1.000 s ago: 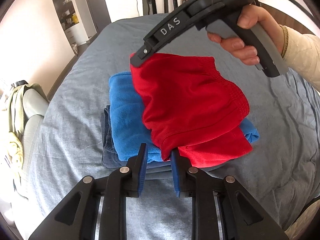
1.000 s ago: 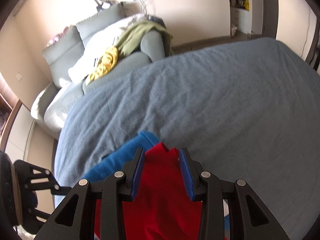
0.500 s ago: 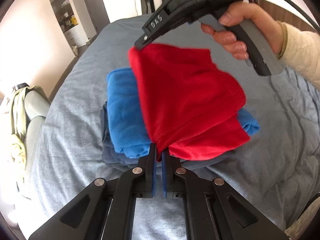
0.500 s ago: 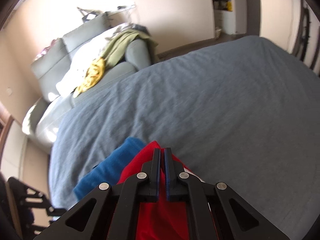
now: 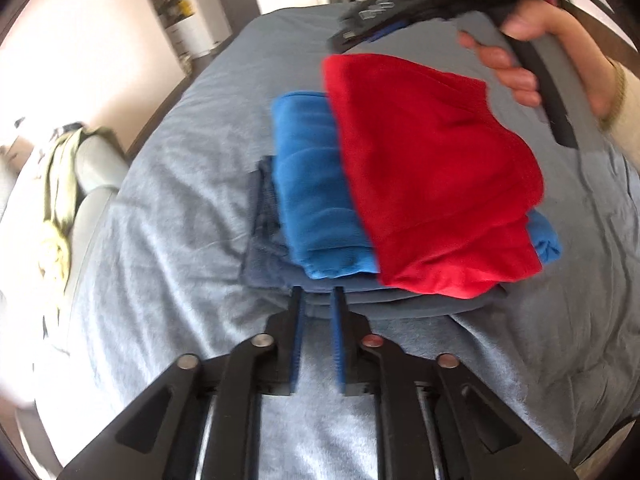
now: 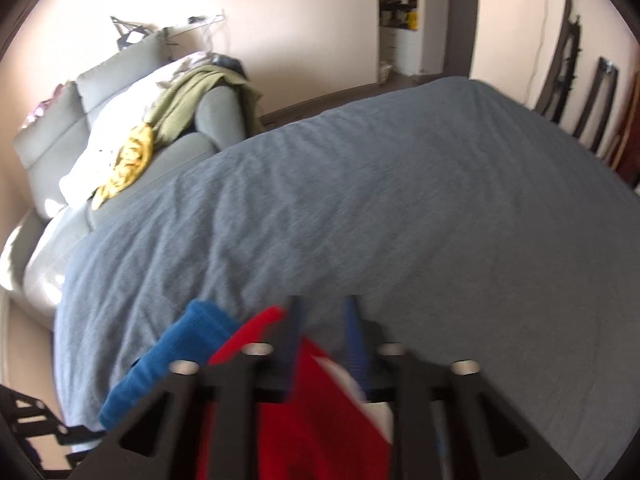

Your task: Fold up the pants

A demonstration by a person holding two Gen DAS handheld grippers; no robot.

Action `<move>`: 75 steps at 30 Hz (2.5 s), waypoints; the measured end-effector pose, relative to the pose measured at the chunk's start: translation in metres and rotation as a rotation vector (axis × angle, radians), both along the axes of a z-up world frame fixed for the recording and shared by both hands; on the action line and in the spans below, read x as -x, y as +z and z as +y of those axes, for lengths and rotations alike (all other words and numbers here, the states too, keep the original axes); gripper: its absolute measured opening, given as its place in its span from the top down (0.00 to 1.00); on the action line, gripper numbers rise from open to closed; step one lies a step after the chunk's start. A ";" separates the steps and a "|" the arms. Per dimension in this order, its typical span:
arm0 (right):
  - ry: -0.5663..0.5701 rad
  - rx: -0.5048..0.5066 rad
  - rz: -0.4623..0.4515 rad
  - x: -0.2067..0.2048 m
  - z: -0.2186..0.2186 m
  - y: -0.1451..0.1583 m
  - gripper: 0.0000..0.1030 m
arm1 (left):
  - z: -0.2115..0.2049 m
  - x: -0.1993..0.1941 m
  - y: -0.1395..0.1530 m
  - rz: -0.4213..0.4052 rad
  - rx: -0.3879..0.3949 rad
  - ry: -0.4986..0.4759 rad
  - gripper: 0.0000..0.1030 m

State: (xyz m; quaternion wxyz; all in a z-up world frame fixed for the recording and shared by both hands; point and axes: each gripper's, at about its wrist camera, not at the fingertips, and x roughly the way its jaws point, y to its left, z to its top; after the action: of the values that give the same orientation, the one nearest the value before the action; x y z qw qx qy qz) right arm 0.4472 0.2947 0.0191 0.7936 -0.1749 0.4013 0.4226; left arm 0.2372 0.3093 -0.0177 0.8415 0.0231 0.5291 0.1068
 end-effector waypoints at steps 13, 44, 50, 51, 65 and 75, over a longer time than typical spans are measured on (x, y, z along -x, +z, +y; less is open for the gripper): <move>-0.196 -0.136 -0.041 0.027 -0.105 0.053 0.48 | -0.048 0.008 0.058 -0.231 -0.060 -0.087 0.60; -0.730 -0.165 -0.144 0.208 -0.383 -0.018 0.17 | -0.197 0.079 -0.007 -0.491 0.059 -0.064 0.02; -0.695 -0.168 -0.167 0.239 -0.392 -0.040 0.17 | -0.209 0.107 -0.011 -0.534 0.013 -0.051 0.02; -0.688 -0.168 -0.170 0.244 -0.393 -0.041 0.17 | -0.210 0.110 -0.011 -0.539 0.010 -0.051 0.01; -0.796 -0.226 -0.150 0.328 -0.427 -0.018 0.17 | -0.237 0.168 0.026 -0.580 0.065 -0.109 0.00; -0.836 -0.216 -0.226 0.375 -0.445 0.000 0.17 | -0.253 0.205 0.034 -0.613 0.070 -0.125 0.00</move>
State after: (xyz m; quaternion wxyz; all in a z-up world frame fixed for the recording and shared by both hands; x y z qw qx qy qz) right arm 0.0719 -0.1505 0.0190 0.9488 0.0410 0.3020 0.0833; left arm 0.0326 0.0562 0.0165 0.9670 -0.0066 0.2516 0.0386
